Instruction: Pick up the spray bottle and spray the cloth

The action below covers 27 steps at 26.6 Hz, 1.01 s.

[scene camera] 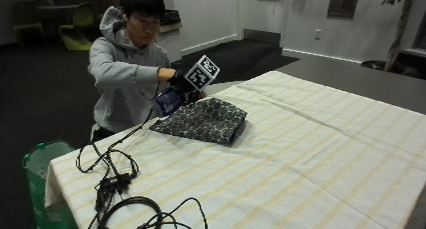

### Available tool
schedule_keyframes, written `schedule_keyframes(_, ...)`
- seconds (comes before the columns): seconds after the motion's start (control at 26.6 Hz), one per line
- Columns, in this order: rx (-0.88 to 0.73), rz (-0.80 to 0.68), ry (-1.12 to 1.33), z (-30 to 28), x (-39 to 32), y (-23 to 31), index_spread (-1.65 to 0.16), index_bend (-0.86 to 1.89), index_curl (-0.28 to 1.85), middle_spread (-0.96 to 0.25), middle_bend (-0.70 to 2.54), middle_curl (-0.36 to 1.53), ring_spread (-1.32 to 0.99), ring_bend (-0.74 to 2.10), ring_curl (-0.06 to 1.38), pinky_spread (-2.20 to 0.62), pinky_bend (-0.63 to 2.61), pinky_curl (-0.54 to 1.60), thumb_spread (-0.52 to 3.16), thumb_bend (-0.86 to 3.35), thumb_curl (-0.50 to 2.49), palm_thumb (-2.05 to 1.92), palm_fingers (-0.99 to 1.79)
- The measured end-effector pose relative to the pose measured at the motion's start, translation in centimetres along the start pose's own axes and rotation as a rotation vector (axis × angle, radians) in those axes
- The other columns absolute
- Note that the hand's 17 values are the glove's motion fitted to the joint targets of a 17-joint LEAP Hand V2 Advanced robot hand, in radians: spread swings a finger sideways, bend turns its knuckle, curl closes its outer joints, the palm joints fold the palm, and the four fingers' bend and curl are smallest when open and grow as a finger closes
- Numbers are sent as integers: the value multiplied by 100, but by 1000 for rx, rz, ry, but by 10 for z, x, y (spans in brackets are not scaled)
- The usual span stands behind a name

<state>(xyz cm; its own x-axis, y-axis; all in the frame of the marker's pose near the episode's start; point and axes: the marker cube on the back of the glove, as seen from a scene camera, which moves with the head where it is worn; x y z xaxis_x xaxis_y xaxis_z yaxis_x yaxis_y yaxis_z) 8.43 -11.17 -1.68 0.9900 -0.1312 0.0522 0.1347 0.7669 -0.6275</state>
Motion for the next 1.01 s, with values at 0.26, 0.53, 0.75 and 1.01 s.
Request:
schedule_keyframes(0.26,-8,15,10,5,-5,-2,-20,33,57,-9,54,53,-16,77,49,-22,38,40,63,-3,64,101,140)
schedule_keyframes(0.53,437,-277,-149,-70,-76,34,-19,32,58,-9,63,56,-16,77,48,-22,37,40,62,-3,65,101,142)
schedule_keyframes(0.75,775,-692,-589,-112,-150,19,-20,33,59,-10,67,56,-16,77,48,-22,38,40,60,-3,66,101,140)
schedule_keyframes(1.01,641,-931,-859,-85,-182,-54,-19,33,59,-10,66,56,-16,73,47,-23,38,40,55,-3,68,100,138)
